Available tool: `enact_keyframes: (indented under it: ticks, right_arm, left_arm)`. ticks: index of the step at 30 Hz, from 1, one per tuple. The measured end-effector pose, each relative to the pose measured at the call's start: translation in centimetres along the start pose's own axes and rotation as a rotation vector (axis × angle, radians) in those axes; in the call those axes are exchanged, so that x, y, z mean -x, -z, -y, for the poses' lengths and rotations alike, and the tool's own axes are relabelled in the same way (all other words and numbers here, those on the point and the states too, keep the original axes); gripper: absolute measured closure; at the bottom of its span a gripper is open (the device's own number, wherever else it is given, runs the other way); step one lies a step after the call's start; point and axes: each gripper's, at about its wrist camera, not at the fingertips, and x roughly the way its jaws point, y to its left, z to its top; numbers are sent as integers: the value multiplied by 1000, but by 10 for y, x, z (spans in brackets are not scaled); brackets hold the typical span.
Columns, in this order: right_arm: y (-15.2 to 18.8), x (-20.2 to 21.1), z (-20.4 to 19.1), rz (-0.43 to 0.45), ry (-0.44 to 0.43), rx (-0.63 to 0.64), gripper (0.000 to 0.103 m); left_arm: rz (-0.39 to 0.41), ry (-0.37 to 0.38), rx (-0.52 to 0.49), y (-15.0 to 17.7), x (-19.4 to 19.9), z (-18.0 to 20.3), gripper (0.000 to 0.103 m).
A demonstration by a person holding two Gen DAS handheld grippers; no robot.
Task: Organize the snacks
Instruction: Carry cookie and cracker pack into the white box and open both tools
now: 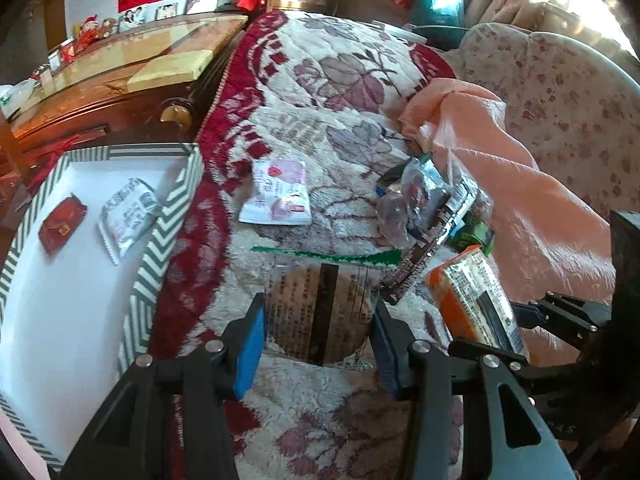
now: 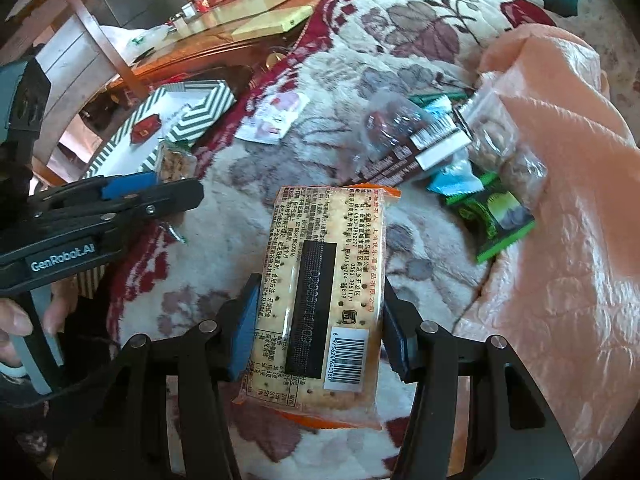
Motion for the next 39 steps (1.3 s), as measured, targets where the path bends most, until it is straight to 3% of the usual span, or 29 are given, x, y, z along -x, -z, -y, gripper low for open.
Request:
enact_keyframes:
  ticks: [15,25,39]
  right_arm:
    - [-35,2,-51,40,-69,105,49]
    - [-65,-14,-105,37,-117,212,49]
    - [-101,-41,-151,0,-159,272,49]
  left_arm:
    - [66,-81,73,-7,42,-31,52]
    - [87,-176,152,-12,56,-83,52]
    - [37,-285,219,-12,42,-149,52]
